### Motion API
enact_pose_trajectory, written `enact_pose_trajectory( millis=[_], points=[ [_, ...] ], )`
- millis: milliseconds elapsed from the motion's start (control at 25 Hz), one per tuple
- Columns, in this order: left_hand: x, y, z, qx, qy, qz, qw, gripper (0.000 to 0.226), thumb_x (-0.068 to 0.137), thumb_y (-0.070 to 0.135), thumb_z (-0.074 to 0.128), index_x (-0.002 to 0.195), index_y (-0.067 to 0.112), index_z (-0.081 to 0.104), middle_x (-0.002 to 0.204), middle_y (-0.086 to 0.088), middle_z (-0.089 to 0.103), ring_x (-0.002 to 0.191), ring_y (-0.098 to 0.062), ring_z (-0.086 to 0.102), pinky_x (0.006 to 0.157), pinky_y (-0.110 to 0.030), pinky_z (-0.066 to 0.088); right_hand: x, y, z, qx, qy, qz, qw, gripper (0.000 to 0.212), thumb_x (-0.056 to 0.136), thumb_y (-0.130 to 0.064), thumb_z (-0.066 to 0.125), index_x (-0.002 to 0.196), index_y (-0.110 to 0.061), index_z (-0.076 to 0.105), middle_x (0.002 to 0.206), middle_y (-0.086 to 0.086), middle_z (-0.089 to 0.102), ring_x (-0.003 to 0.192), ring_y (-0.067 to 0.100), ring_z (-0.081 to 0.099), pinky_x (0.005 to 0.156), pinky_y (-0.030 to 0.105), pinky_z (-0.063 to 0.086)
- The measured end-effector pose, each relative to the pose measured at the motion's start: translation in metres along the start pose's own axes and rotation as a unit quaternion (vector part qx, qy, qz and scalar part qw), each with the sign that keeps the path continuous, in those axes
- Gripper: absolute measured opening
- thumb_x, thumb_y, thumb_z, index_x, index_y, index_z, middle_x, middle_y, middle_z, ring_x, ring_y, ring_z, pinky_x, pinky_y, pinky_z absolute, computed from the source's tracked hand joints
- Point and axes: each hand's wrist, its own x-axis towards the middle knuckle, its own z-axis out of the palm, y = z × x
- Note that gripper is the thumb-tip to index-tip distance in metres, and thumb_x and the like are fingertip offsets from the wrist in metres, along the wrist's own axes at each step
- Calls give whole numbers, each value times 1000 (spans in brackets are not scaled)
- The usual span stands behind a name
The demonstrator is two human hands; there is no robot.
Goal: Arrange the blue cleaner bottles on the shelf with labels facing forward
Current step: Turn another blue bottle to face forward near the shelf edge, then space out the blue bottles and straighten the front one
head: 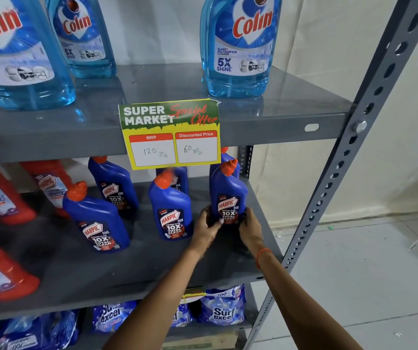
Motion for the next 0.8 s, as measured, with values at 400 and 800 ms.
enact_pose_trajectory(
  millis=[400,800],
  points=[
    [-68,-25,6,154,27,49,986,49,80,26,70,123,13,50,118,-6,63,106,-16,60,90,-28,47,-69,17,-5,35,65,42,996,28,83,10,34,106,1,49,95,10,56,85,24,52,72,29,37],
    [-80,-26,8,155,37,45,986,51,79,32,70,123,17,50,118,-5,66,106,-16,62,92,-39,52,-80,23,-1,42,91,43,994,30,83,9,35,105,-4,48,105,22,64,86,30,58,69,31,40]
  ],
)
